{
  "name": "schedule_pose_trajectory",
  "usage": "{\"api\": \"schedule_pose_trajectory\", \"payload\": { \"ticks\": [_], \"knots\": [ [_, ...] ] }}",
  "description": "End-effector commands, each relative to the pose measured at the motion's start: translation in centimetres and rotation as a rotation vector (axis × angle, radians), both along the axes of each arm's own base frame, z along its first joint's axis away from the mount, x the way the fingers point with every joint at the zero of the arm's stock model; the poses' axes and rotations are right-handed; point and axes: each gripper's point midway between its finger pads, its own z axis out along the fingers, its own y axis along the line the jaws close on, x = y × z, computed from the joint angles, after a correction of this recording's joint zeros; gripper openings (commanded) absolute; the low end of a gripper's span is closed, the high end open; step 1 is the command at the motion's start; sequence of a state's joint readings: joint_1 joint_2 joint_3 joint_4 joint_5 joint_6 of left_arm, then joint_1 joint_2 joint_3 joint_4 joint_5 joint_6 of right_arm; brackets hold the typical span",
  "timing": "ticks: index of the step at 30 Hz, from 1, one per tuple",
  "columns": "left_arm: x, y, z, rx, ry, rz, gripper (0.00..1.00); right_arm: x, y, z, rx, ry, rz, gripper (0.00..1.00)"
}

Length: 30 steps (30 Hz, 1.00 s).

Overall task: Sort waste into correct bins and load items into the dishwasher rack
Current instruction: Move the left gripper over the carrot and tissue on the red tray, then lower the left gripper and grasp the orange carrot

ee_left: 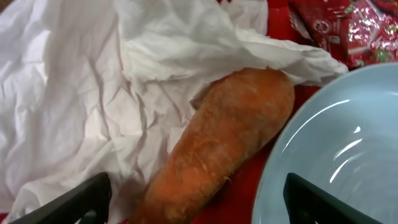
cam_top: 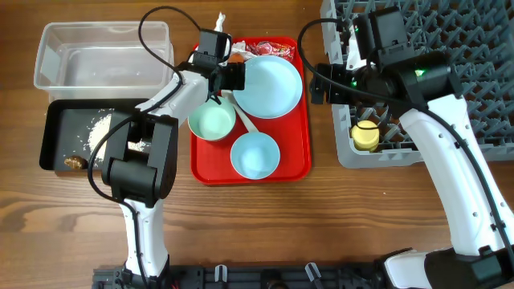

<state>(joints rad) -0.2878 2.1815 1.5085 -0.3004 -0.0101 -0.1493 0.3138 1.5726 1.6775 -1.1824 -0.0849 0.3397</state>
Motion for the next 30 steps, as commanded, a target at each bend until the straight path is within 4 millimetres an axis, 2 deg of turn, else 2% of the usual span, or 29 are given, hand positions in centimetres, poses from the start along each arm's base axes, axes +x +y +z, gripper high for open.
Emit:
{"api": "schedule_pose_trajectory", "payload": {
  "ticks": [1,7,14,19,23,27,30],
  "knots": [
    [-0.6,0.0,-0.9,-0.079,0.057,0.106,0.84,0.2,-0.2,-0.8,-0.015,0.012,-0.016,0.97],
    [-2.9,-0.8,-2.0,-0.081,0.156,0.082,0.79,0.2,-0.2,-0.9,-0.017,0.014,-0.015,0.98],
    [-5.9,-0.5,-3.3,-0.036,0.279,0.079,0.78,0.2,-0.2,-0.9,-0.016,0.011,-0.014,0.98],
    [-6.4,-0.5,-3.4,-0.035,0.301,0.076,0.77,0.2,-0.2,-0.9,-0.016,0.012,-0.014,0.98],
    [-5.4,-1.1,-1.0,-0.064,0.258,0.064,0.77,0.2,-0.2,-0.9,-0.016,0.011,-0.014,0.98],
    [-2.6,-1.4,3.8,-0.048,0.104,0.01,0.78,0.2,-0.2,-0.9,-0.016,0.012,-0.014,0.98],
    [-0.7,-0.9,6.4,-0.016,-0.003,0.018,0.83,0.2,-0.2,-0.9,-0.016,0.012,-0.014,0.98]
  ]
}}
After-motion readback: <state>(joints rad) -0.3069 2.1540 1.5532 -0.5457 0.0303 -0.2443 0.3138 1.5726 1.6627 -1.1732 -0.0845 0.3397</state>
